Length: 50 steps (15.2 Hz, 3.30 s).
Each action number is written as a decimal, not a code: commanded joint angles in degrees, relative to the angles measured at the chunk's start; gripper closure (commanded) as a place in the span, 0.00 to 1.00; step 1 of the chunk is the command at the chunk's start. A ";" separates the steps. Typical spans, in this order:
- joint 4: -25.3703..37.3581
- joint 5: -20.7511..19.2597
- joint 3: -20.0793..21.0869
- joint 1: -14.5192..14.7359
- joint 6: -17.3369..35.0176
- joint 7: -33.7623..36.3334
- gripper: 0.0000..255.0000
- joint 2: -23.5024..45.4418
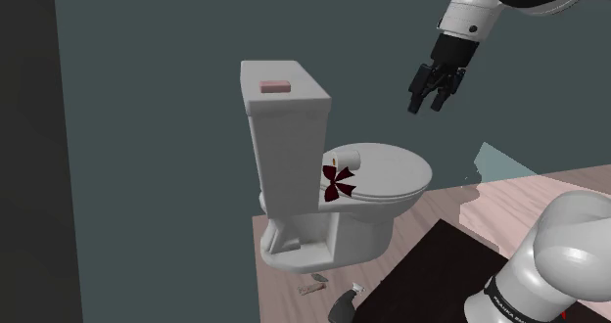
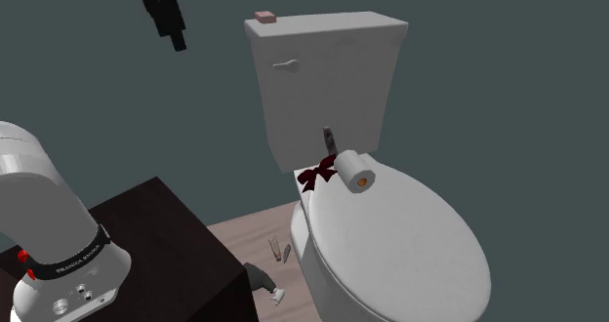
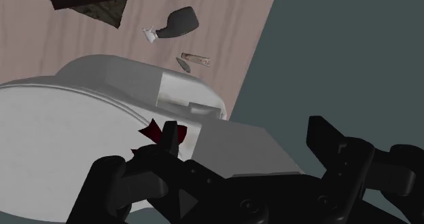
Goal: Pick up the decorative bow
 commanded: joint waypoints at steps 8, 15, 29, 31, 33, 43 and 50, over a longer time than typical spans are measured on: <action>-9.81 -0.15 0.61 -1.52 16.73 1.82 0.00 4.22; -15.38 -0.12 0.98 -2.88 34.18 3.67 0.00 13.44; -12.21 0.66 0.51 -4.93 66.01 7.14 0.00 43.18; -10.26 1.02 0.34 -5.18 69.54 7.49 0.00 47.93; -7.96 1.50 0.16 -5.41 72.72 7.76 0.00 52.68; 8.13 3.80 -0.12 -7.47 83.33 9.34 0.00 75.77; 14.51 4.28 0.26 -8.47 86.46 9.77 0.00 84.37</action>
